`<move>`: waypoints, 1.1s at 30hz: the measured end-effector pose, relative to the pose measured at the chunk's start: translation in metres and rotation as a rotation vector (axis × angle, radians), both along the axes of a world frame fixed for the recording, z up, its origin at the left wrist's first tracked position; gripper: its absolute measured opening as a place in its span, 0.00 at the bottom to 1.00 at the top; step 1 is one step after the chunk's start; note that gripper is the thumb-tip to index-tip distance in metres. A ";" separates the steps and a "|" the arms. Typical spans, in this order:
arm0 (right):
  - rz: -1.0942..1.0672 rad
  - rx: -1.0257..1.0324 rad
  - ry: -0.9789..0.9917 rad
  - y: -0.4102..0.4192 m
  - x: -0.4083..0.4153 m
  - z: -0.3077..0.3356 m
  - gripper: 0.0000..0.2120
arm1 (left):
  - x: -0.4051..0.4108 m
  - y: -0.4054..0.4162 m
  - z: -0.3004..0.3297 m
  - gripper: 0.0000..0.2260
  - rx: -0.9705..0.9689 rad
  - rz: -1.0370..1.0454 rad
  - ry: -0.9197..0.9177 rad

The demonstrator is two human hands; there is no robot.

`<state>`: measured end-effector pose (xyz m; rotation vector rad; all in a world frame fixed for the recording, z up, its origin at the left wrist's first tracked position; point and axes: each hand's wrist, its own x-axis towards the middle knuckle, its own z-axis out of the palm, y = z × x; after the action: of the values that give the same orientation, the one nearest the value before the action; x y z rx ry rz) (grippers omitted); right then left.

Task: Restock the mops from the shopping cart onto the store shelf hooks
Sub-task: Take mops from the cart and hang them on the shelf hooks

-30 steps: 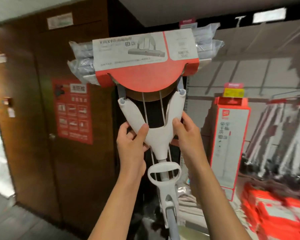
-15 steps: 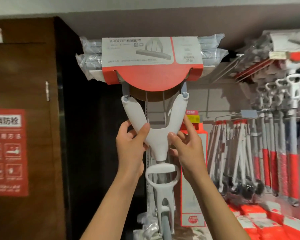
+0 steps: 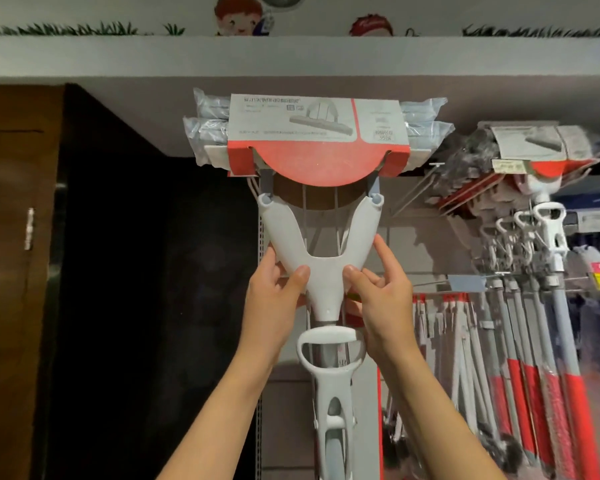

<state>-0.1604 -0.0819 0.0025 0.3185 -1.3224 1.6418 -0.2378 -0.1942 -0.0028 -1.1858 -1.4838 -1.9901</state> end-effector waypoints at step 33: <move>0.087 0.124 0.115 0.076 -0.116 0.101 0.35 | -0.107 0.087 0.091 0.32 0.226 -0.123 -0.031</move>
<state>-0.2761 -0.0055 0.1032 0.5441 -1.3411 1.5917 -0.3452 -0.1073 0.0884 -1.1783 -1.1861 -2.1988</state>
